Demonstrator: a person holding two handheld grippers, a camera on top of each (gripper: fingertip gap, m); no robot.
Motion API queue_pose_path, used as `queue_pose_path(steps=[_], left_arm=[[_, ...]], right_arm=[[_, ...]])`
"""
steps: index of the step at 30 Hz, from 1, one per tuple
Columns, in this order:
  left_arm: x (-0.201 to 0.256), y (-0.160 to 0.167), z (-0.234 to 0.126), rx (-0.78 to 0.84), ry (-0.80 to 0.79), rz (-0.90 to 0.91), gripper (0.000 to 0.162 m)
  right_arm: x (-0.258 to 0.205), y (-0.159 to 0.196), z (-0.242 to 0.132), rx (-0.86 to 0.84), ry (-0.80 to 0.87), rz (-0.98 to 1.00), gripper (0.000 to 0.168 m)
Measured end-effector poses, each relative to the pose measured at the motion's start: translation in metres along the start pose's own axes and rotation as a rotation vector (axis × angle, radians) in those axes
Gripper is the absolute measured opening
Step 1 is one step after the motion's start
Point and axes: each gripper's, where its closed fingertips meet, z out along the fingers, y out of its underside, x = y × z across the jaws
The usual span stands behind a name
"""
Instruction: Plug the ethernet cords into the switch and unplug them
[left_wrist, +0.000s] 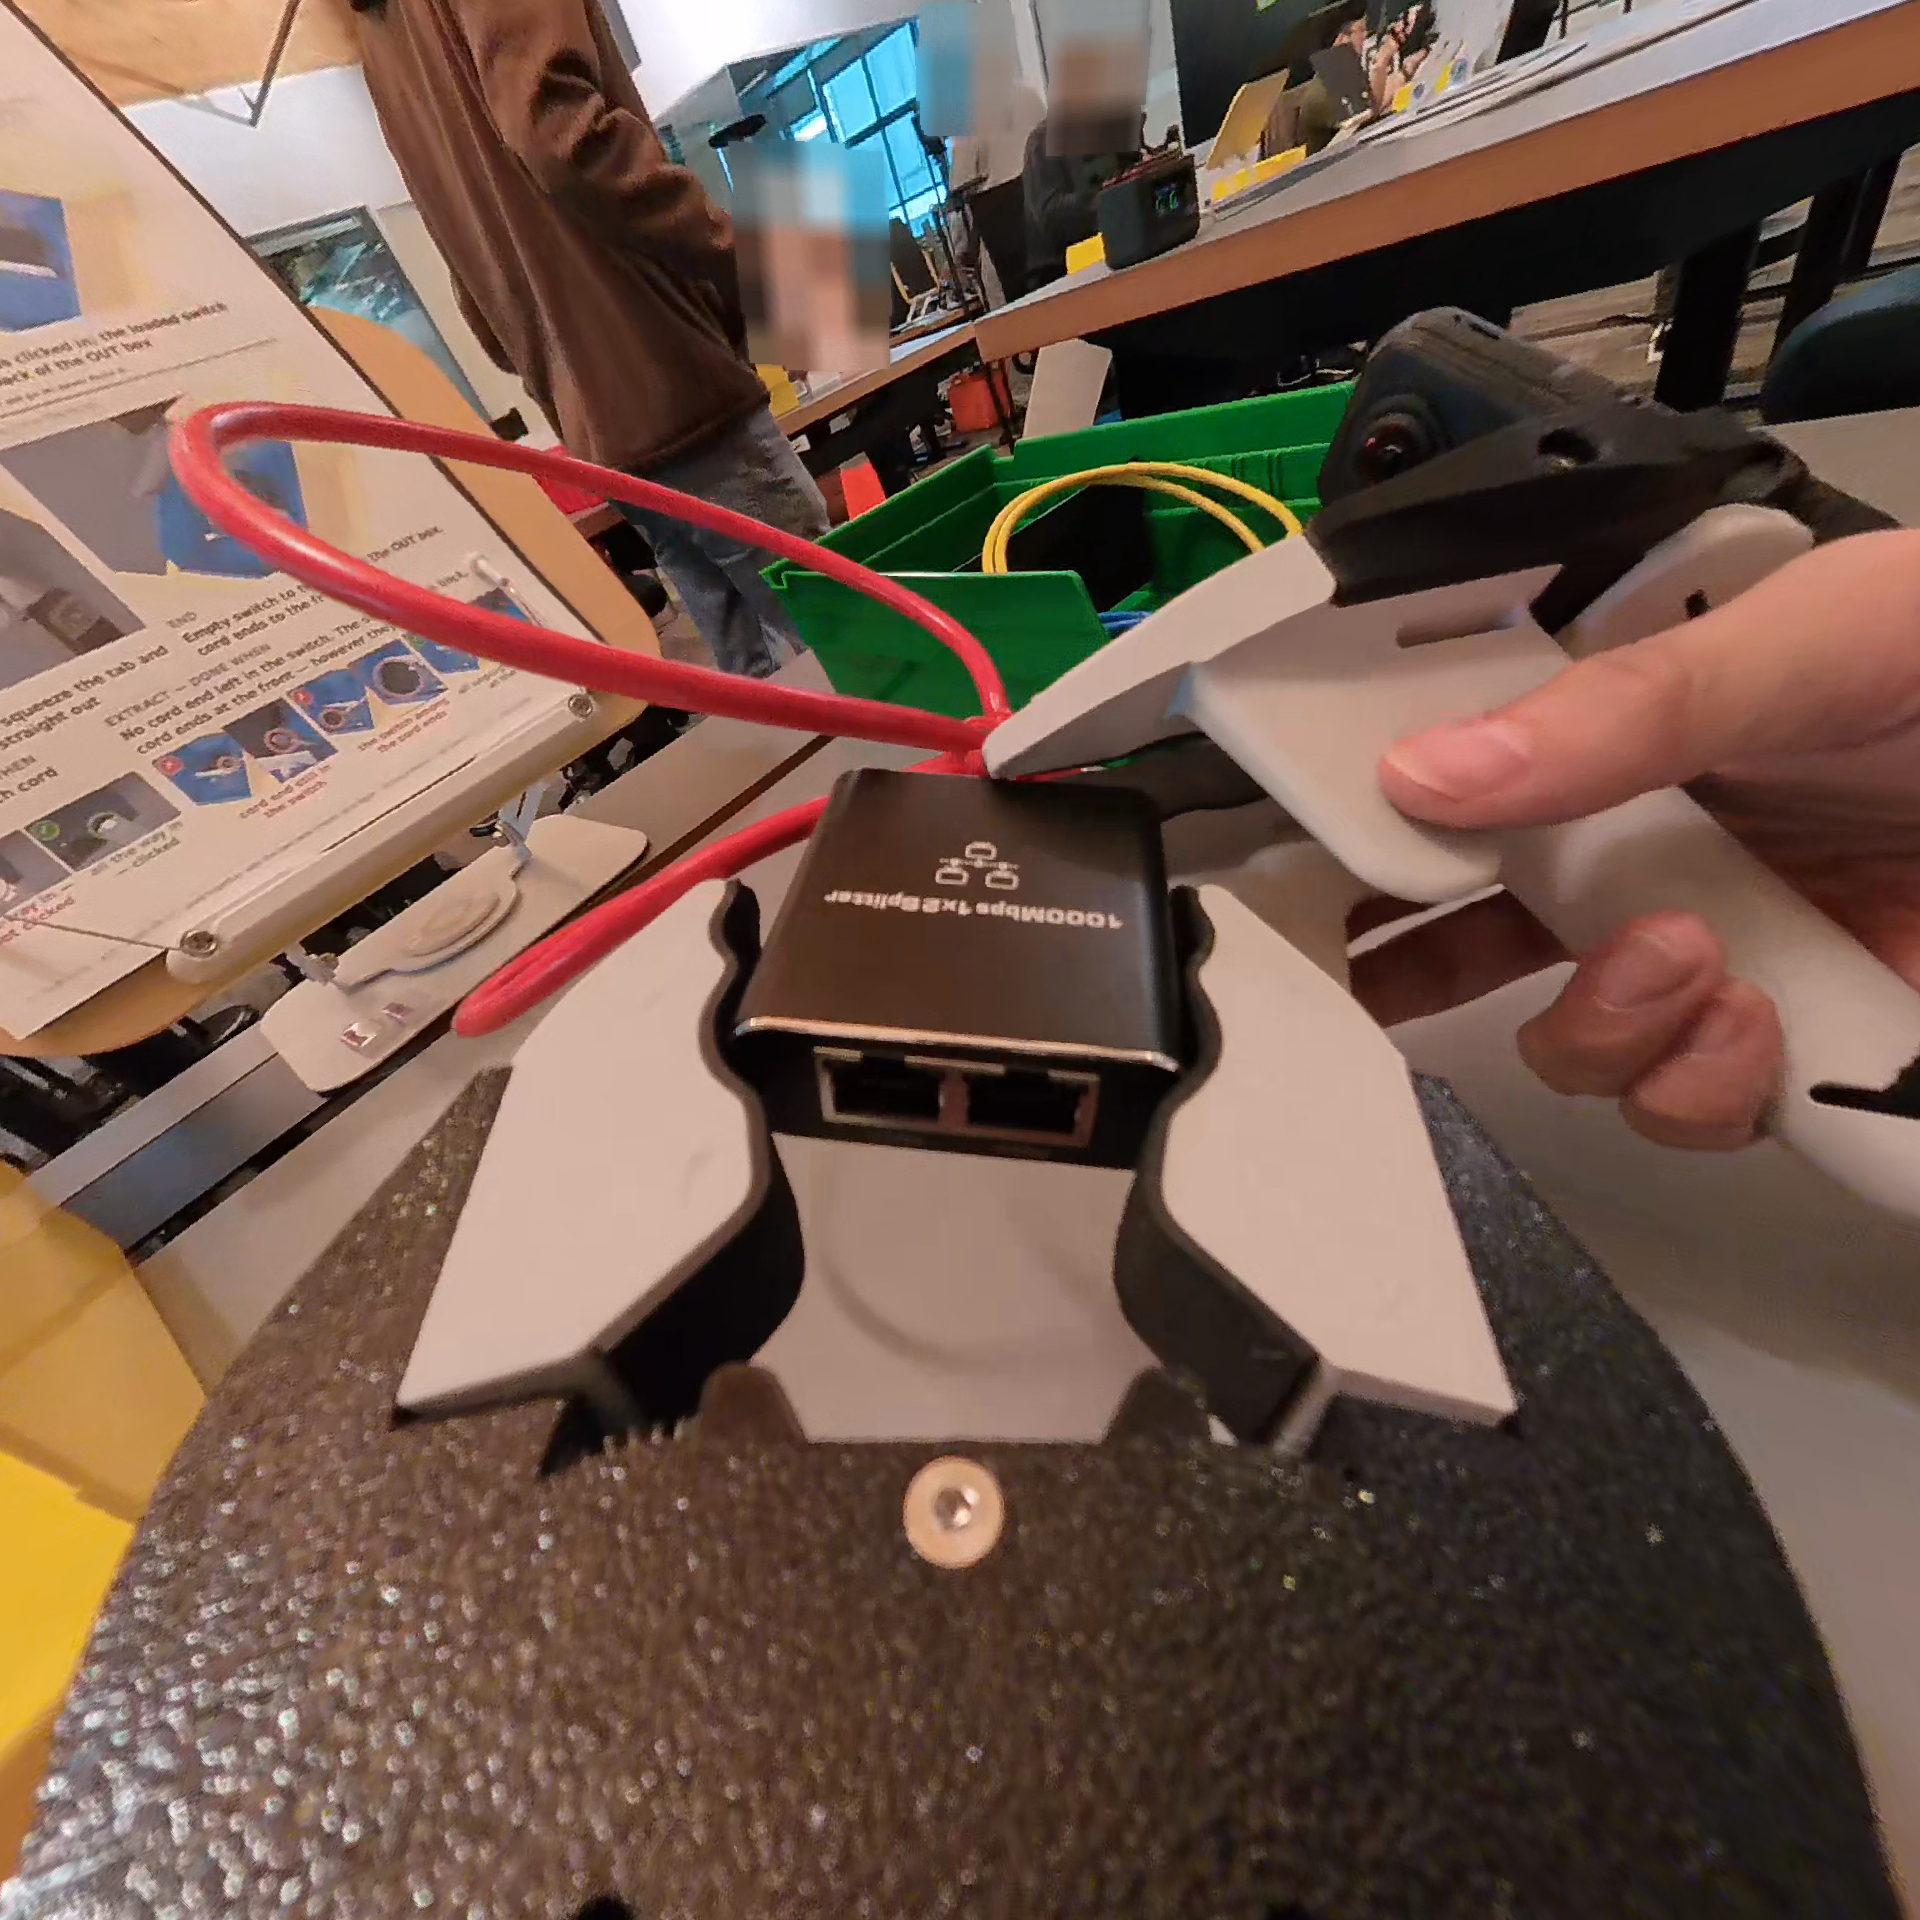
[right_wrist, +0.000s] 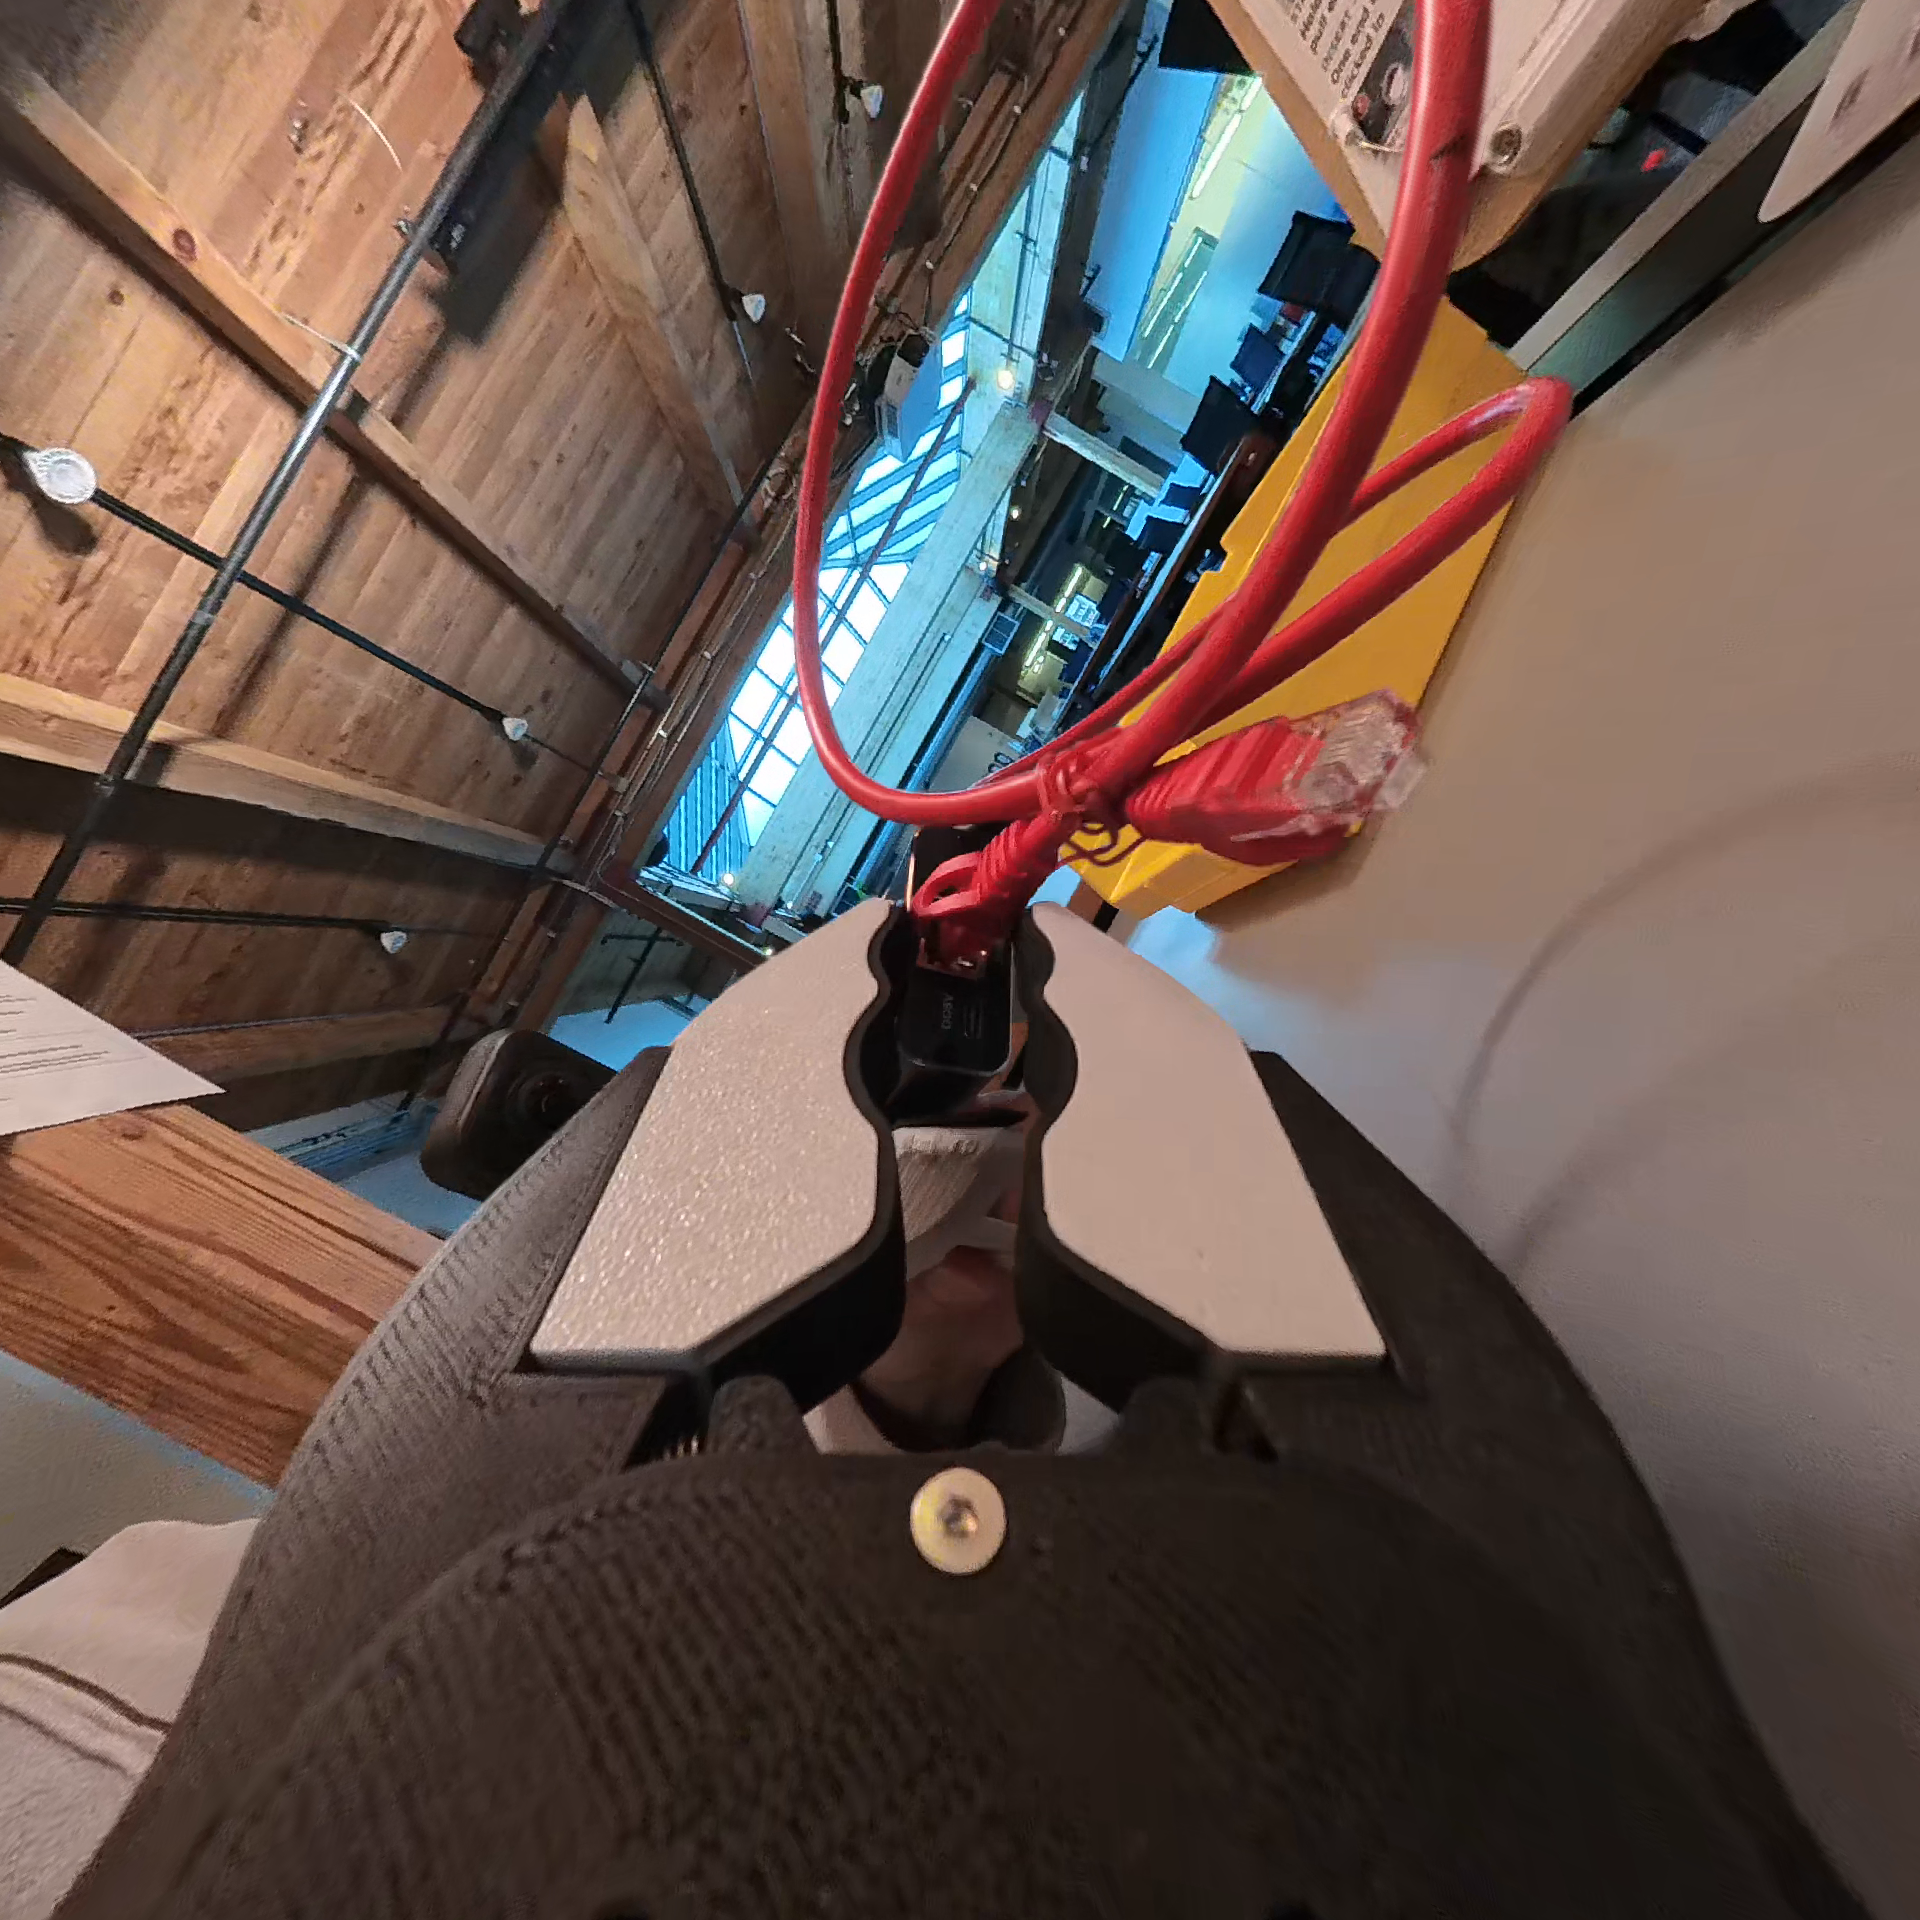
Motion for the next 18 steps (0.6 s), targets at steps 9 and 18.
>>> queue_pose_path(steps=[9, 18], left_arm=[[0.0002, 0.0024, -0.0004, -0.025, -0.008, -0.015, 0.075], [0.002, -0.0009, -0.0016, -0.011, -0.011, 0.001, 0.075]], right_arm=[[0.0011, 0.0016, -0.0001, 0.037, -0.033, 0.075, 0.018], [-0.0031, 0.0027, -0.0032, 0.051, -0.06, 0.09, 0.017]])
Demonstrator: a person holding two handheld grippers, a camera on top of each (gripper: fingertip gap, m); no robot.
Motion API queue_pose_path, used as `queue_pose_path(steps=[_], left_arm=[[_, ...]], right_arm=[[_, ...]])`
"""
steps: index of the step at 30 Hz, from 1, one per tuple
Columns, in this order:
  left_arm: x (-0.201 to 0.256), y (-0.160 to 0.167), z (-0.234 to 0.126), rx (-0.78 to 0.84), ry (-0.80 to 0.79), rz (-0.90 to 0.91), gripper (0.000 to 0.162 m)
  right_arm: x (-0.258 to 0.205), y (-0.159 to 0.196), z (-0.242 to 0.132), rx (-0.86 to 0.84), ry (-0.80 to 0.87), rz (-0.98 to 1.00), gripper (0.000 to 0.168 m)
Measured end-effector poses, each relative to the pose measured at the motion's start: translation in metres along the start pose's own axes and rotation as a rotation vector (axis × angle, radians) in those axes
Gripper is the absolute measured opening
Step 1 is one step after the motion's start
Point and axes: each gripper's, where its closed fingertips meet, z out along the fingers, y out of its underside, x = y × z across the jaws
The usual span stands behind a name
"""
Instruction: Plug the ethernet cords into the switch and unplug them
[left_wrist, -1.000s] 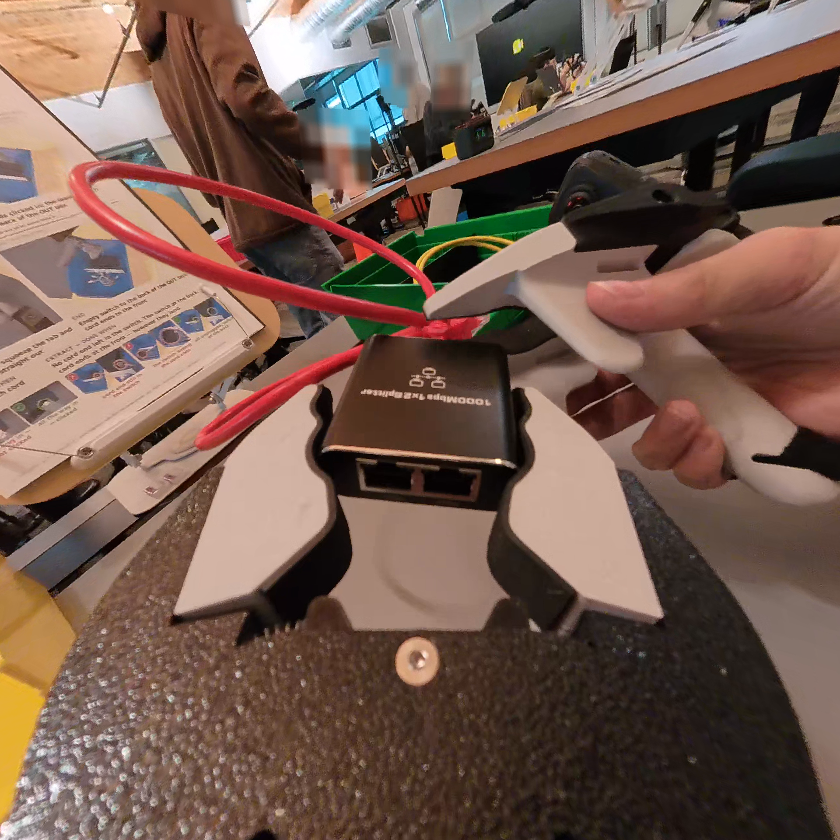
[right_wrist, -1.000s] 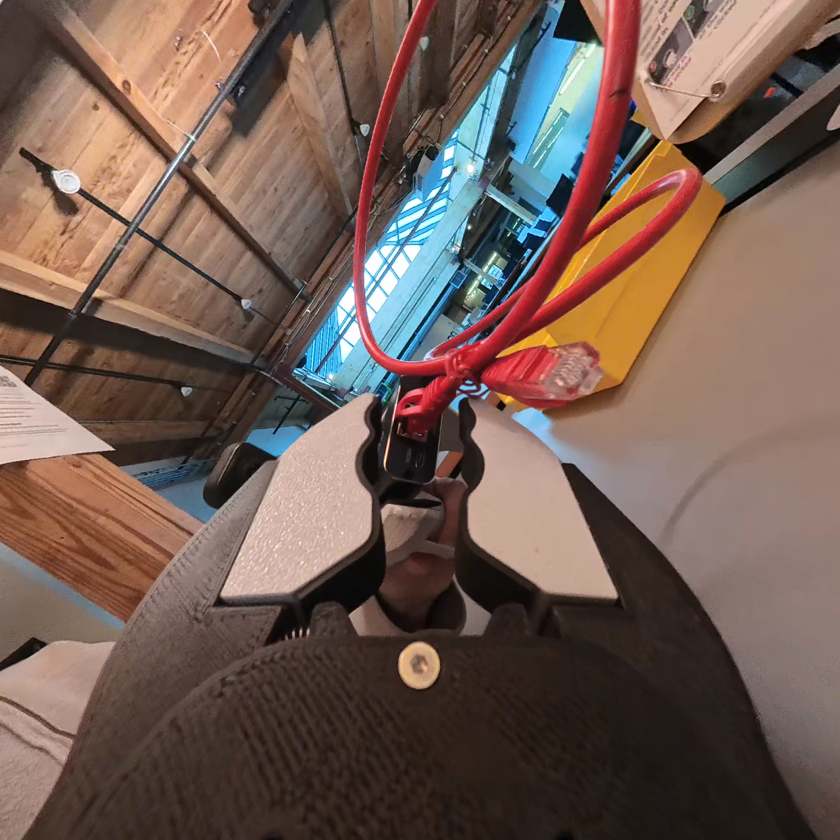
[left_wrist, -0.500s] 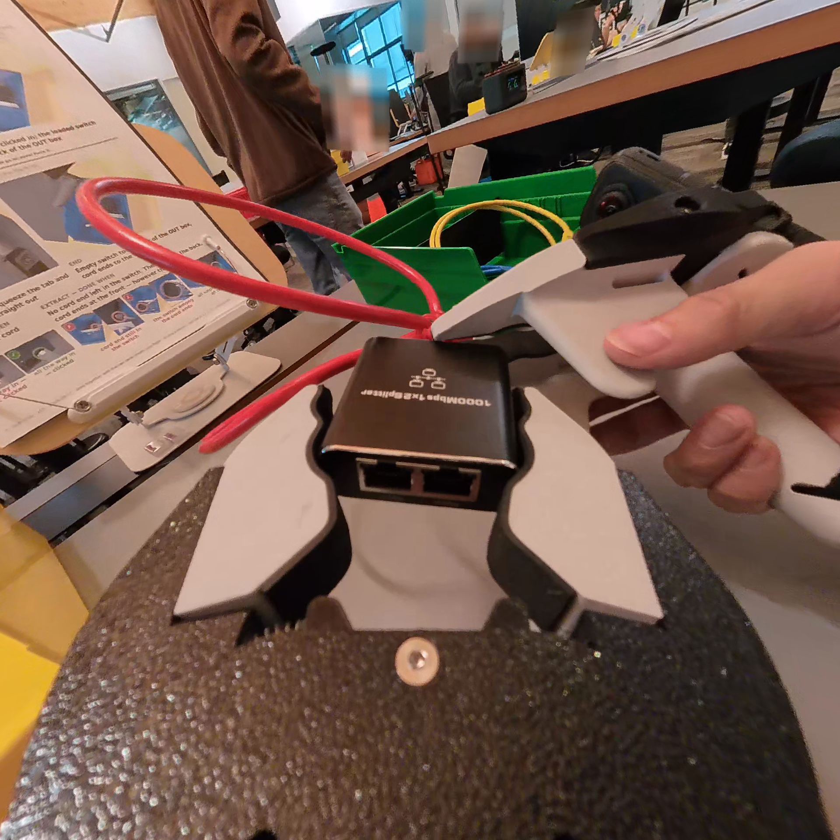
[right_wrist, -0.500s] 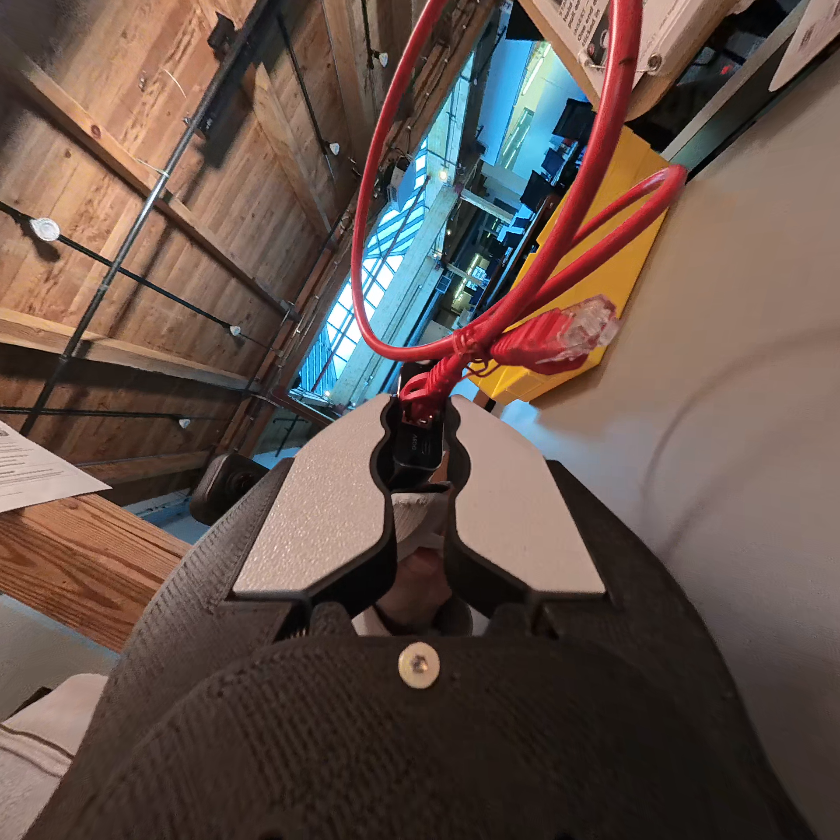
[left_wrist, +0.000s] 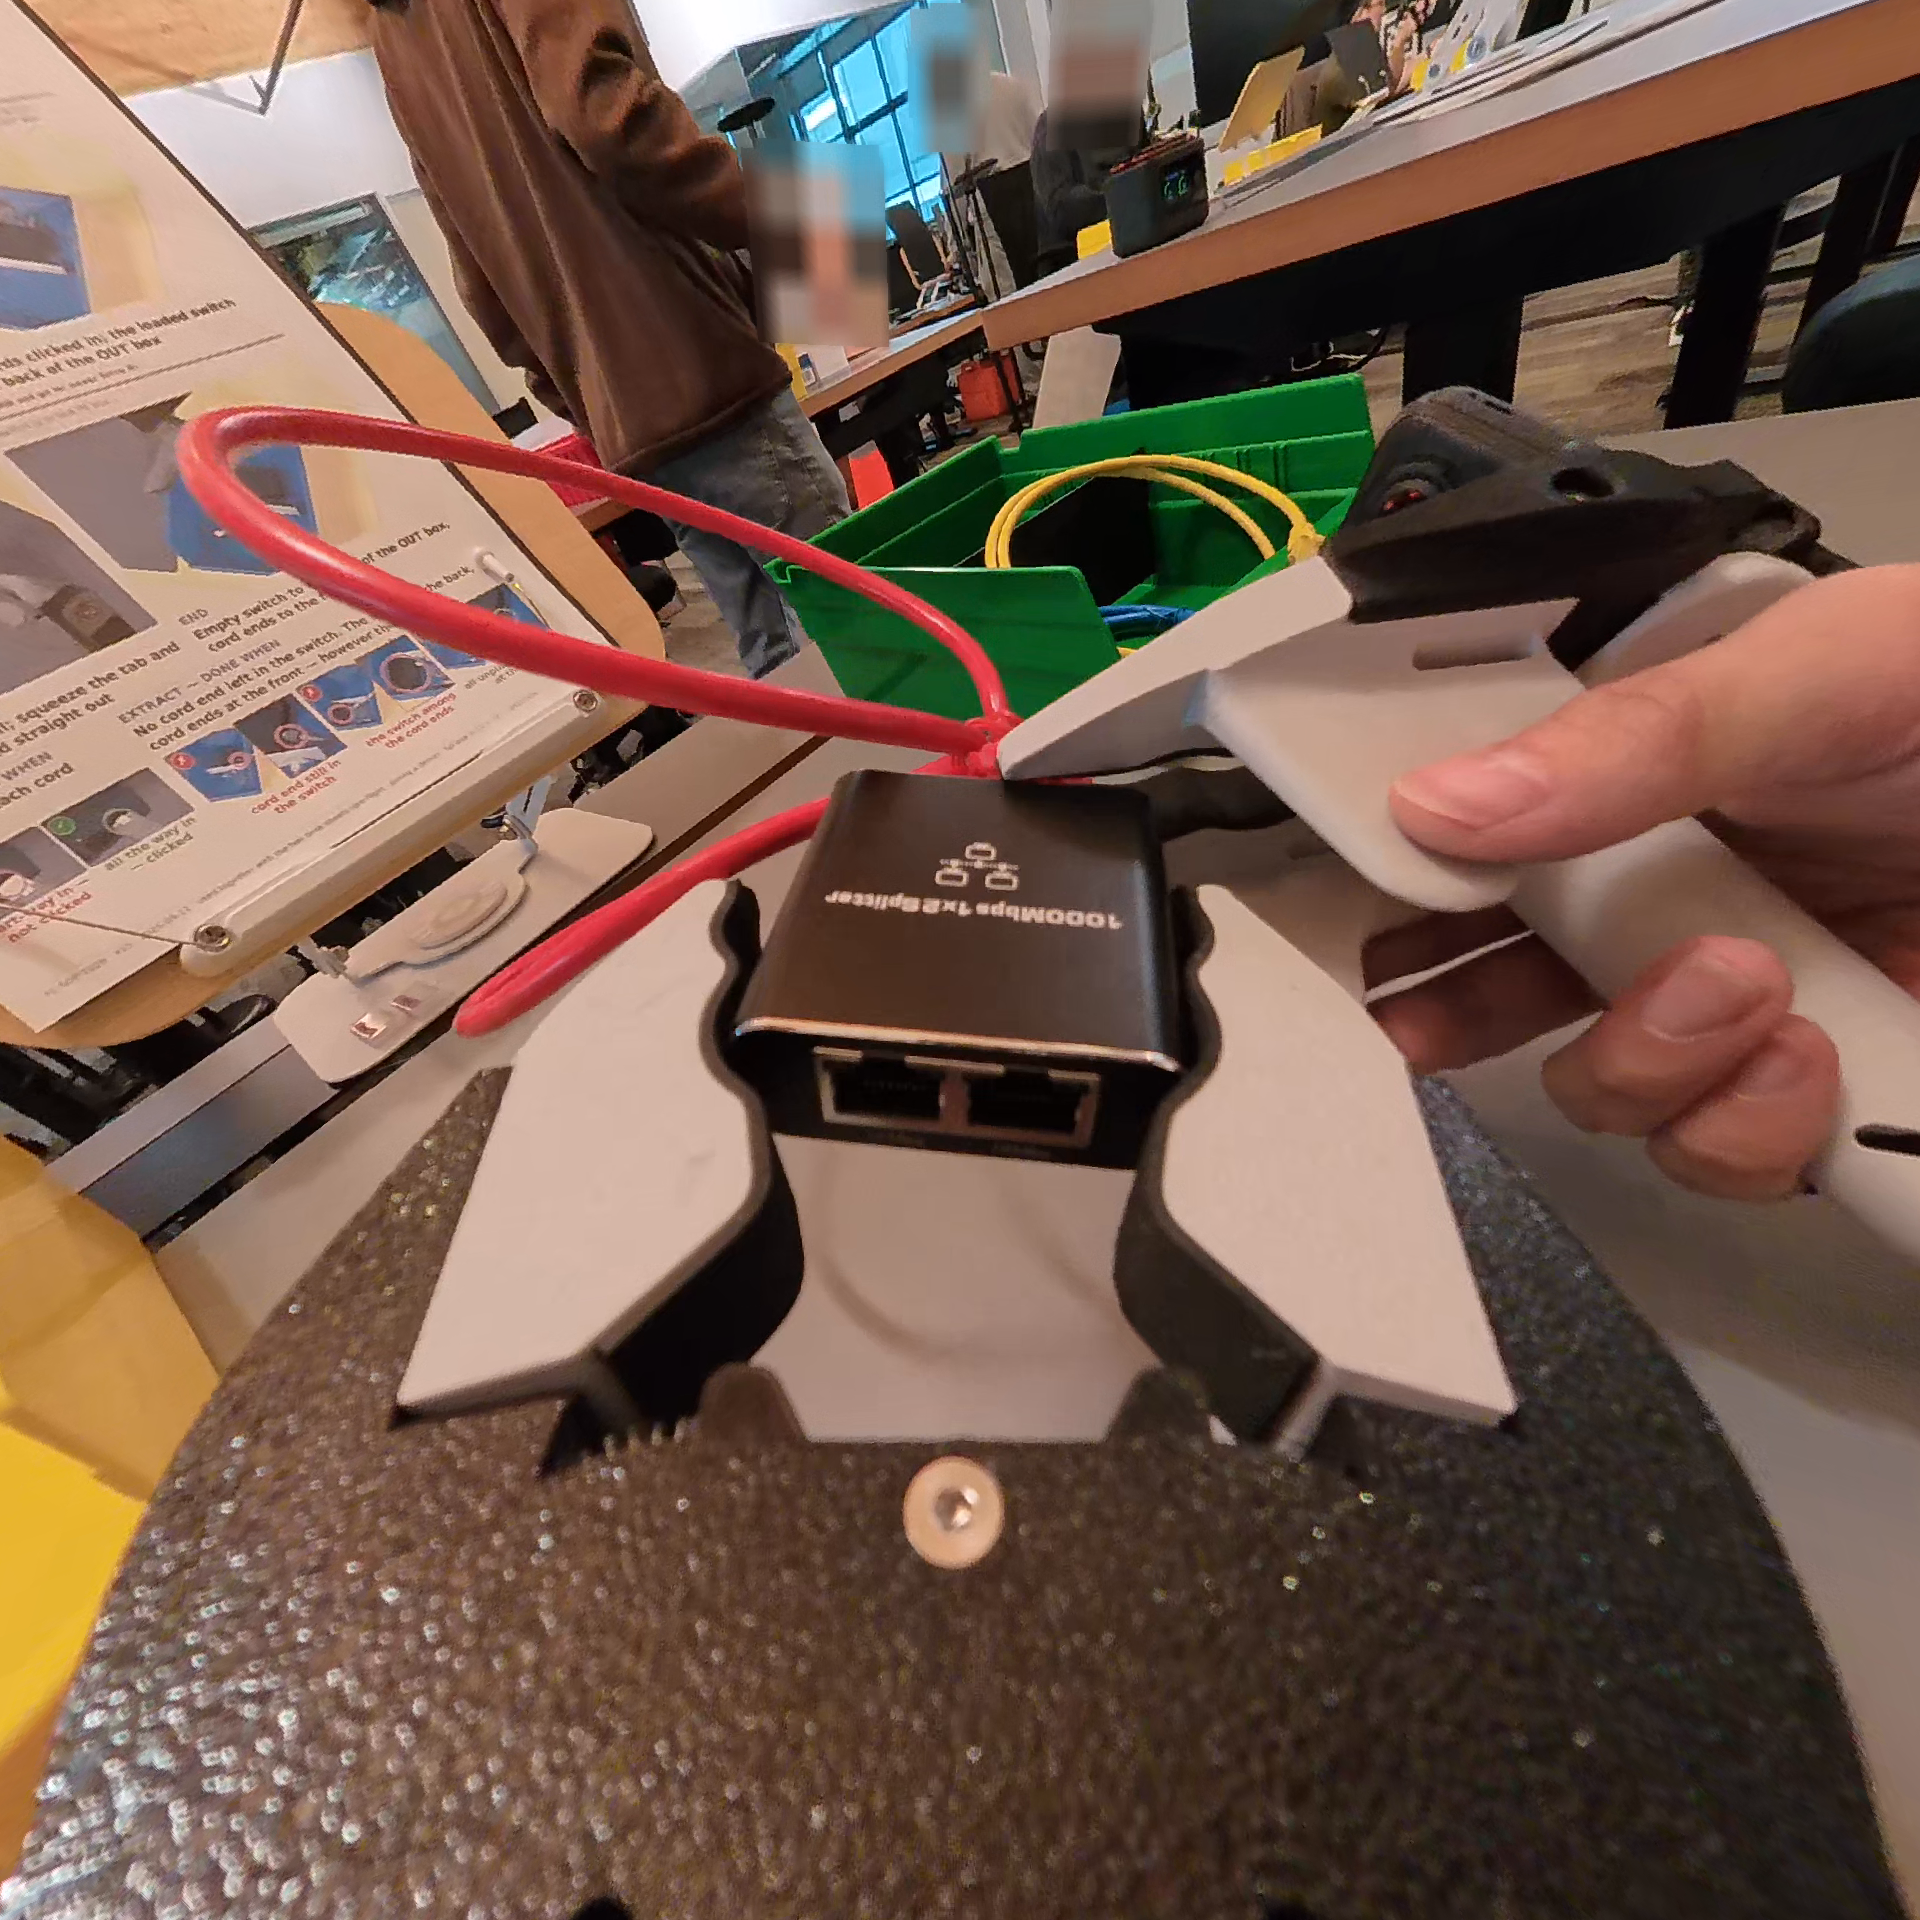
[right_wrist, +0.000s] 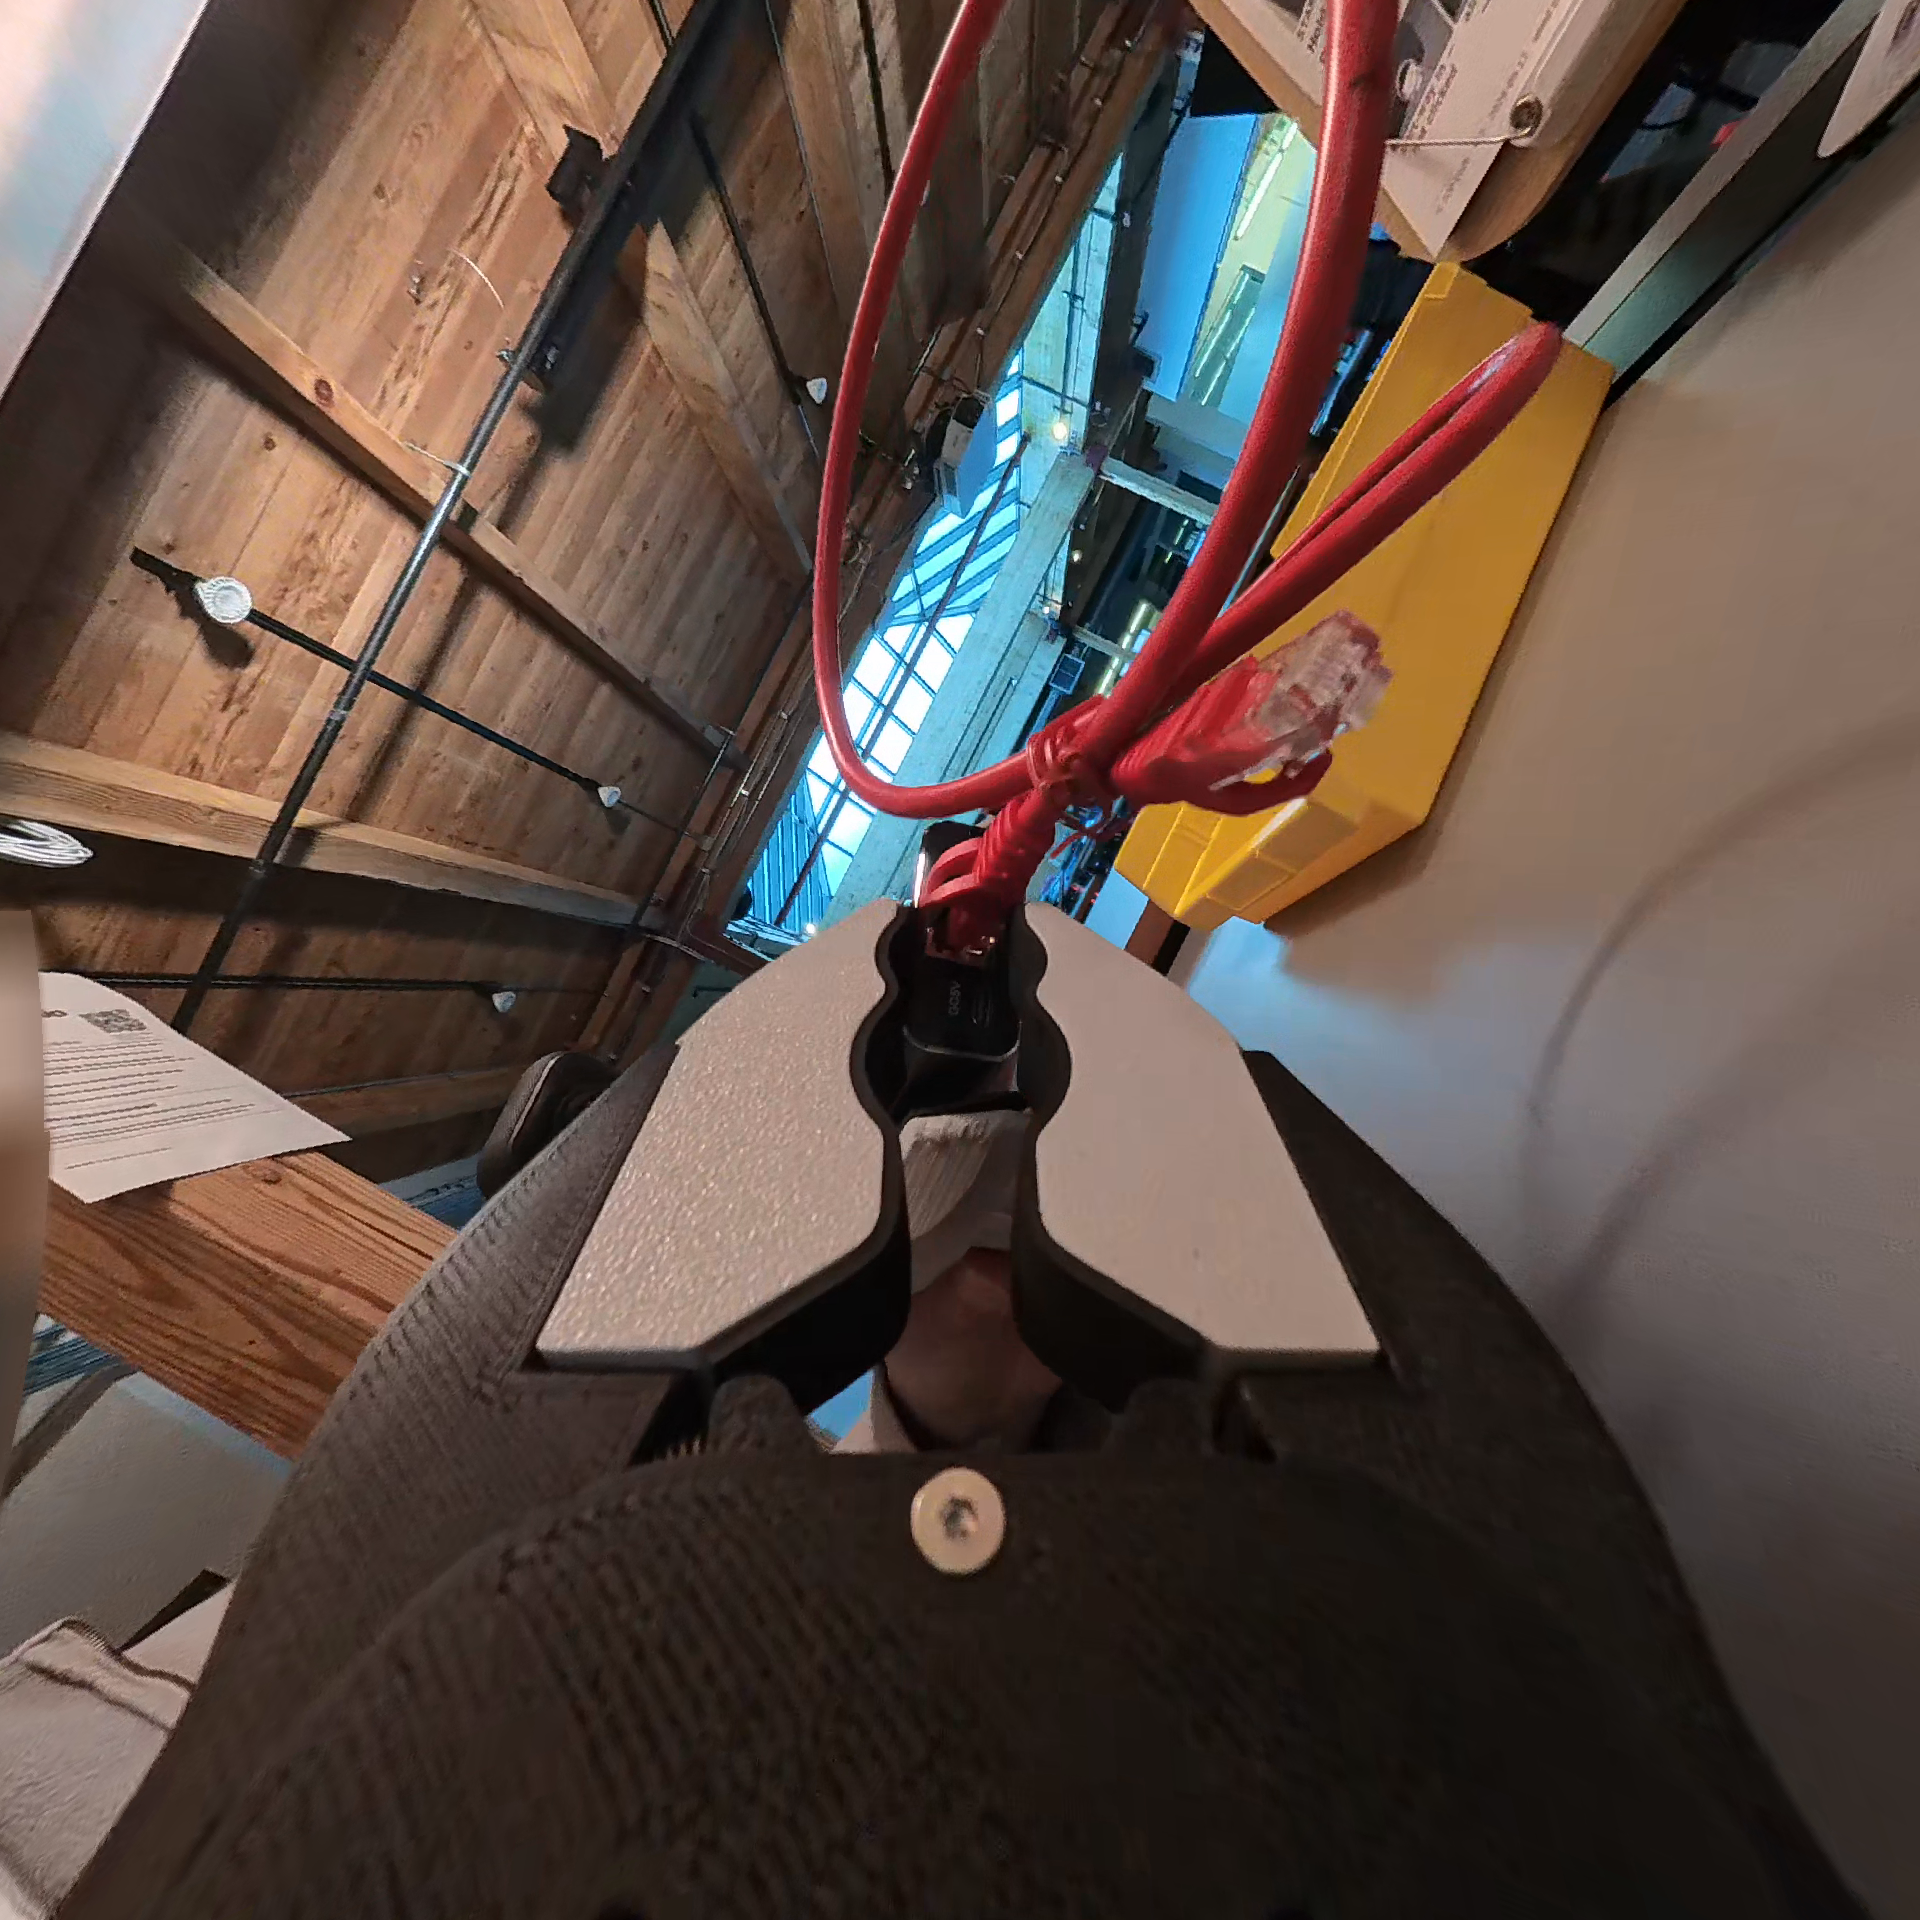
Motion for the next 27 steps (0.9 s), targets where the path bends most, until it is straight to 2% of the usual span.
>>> queue_pose_path(steps=[27], left_arm=[[0.0005, -0.0059, -0.0036, 0.04, -0.007, 0.068, 0.075]], right_arm=[[-0.0065, 0.0012, 0.0026, 0.018, -0.052, 0.001, 0.017]])
